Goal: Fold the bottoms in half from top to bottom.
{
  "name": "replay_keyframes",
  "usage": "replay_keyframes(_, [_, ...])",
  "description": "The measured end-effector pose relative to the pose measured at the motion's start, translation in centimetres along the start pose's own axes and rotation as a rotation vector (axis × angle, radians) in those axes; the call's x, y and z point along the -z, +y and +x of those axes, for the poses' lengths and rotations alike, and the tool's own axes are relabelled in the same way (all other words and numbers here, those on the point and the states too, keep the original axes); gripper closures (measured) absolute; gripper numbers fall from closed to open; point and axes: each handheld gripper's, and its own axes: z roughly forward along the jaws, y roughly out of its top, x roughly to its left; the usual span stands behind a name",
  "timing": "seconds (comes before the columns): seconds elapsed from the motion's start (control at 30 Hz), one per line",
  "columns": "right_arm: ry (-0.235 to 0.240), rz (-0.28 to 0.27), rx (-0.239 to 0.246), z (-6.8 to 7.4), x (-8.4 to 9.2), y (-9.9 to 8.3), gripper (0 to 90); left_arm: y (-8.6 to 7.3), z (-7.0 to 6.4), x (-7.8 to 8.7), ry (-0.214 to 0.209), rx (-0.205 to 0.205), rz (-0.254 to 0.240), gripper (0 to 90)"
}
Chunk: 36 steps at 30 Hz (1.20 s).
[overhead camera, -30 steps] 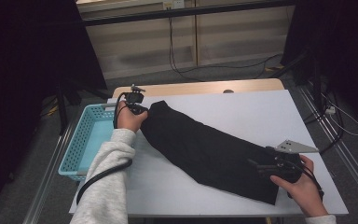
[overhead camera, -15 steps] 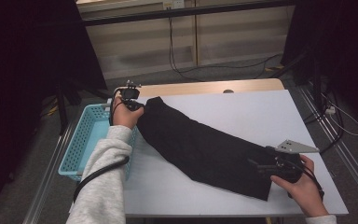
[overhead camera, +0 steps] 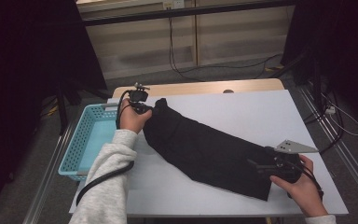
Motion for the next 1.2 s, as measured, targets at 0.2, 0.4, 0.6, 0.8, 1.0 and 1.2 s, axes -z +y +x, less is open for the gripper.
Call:
replay_keyframes(0.2, [0.005,0.005,0.003,0.1,-0.1,0.0,13.9,-0.3,-1.7,-0.4,-0.044,-0.035,0.003,85.3])
replay_keyframes(0.4, [0.005,0.012,0.007,0.1,-0.2,-0.1,14.0,-0.8,-3.2,-0.7,-0.058,-0.065,-0.001,85.3])
replay_keyframes(0.6, [0.007,0.015,0.012,0.3,-0.2,-0.1,14.2,-1.6,-4.4,-1.4,-0.084,-0.076,0.0,85.3])
replay_keyframes(0.8, [0.012,0.016,0.014,0.4,-0.3,-0.1,14.2,-2.2,-5.3,-2.2,-0.102,-0.081,0.004,85.2])
replay_keyframes(1.0, [0.011,0.016,0.013,0.3,-0.3,-0.1,14.2,-2.8,-5.9,-2.9,-0.124,-0.083,0.015,85.2])
replay_keyframes(1.2, [0.011,0.016,0.013,0.4,-0.3,-0.1,14.2,-3.0,-6.6,-3.0,-0.146,-0.067,0.007,85.2])
